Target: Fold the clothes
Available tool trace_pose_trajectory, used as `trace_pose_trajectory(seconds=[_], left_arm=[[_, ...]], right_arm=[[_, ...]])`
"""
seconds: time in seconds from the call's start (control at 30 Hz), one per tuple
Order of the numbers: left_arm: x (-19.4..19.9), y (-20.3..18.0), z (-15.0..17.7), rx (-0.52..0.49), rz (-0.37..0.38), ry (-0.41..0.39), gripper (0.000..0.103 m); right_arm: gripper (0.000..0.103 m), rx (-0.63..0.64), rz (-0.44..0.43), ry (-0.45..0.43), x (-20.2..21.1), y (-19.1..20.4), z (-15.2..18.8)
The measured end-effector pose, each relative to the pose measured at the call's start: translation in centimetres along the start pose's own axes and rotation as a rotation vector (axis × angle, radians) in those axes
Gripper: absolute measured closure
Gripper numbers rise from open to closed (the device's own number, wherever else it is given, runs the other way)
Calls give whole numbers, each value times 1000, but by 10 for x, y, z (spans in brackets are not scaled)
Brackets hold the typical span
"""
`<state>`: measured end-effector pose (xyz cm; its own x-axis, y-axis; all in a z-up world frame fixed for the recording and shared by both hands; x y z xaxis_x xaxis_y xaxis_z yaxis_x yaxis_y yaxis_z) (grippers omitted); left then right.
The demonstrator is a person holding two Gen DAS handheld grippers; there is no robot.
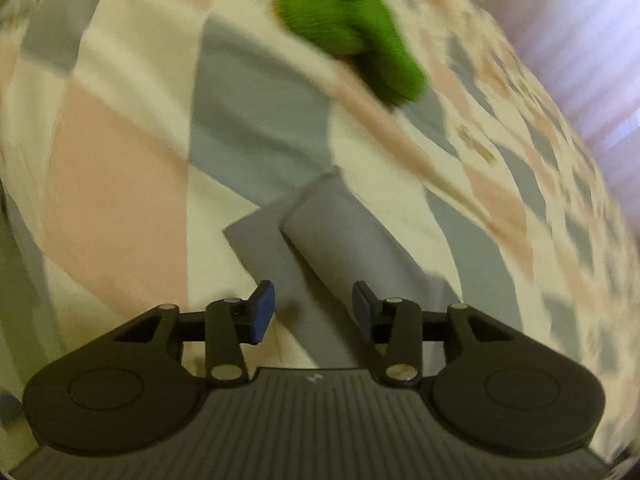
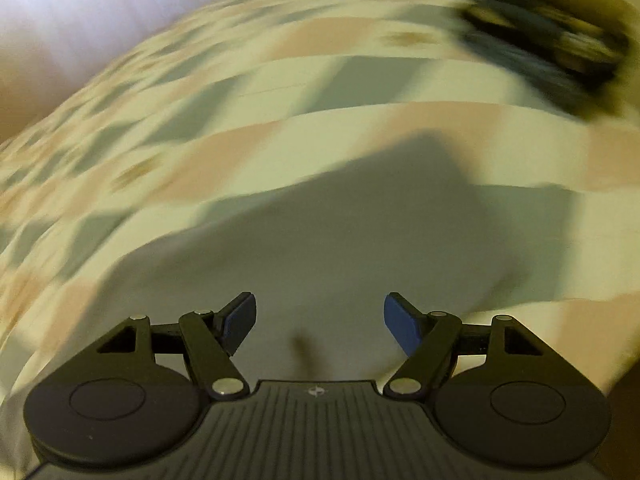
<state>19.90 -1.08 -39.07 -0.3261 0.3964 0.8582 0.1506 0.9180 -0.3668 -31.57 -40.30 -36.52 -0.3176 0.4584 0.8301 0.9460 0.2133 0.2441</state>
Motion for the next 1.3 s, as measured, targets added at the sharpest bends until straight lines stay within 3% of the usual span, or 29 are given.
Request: trace_pose_trajectory(seconds=[0.07,0.17,0.2,0.23,0.37,0.43,0.5,0.53,0.63,0.83,1.0,1.07,1.13,1.3], left_arm=[[-21,14,-11,86,28,33,65],[-43,21,-24,175,124,88,76],[-45,18,-30,176,154,96,94],[-45,11,-36,156,166,101,102],[-42,-32,-67,11,217,112,101],[-52,-66,-77,-103,236,146,86],[-64,-90,-80,-202,274,180,76],[-67,-95,-80,-230,269,199,76],[-57,-81,-80,-231,291,192,69],[-57,-14,-82,-32,328,241,68],[-84,-8,-78,46,387,277,68],[-92,-15,-75,25,378,290,73],[-97,-22,-72,5,368,300,101],[-31,-28,-97,-70,268,227,100]], right_arm=[[31,116,-88,18,-5,59,18],[31,239,-160,40,-10,131,48],[31,272,-178,48,-12,154,58],[31,275,-188,60,-14,171,67],[31,254,-211,96,-16,220,96],[31,241,-212,106,-19,236,103],[31,227,-206,117,-20,247,111],[31,219,-203,126,-21,250,115],[31,211,-191,139,-21,260,123],[31,150,-161,167,-19,260,138],[29,131,-156,184,-21,270,149],[29,139,-154,191,-21,274,154],[29,139,-152,198,-22,276,157],[28,144,-152,206,-21,279,159]])
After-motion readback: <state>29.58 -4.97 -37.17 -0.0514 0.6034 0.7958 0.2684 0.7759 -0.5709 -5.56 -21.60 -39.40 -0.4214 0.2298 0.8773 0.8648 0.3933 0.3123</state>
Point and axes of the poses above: each gripper's, at about its wrist camera, not at the fingertips, and x roughly against the way its jaws point, y to its left, z to its underside, the point moved 7 cm from there along -x, roughly the way its jaws point
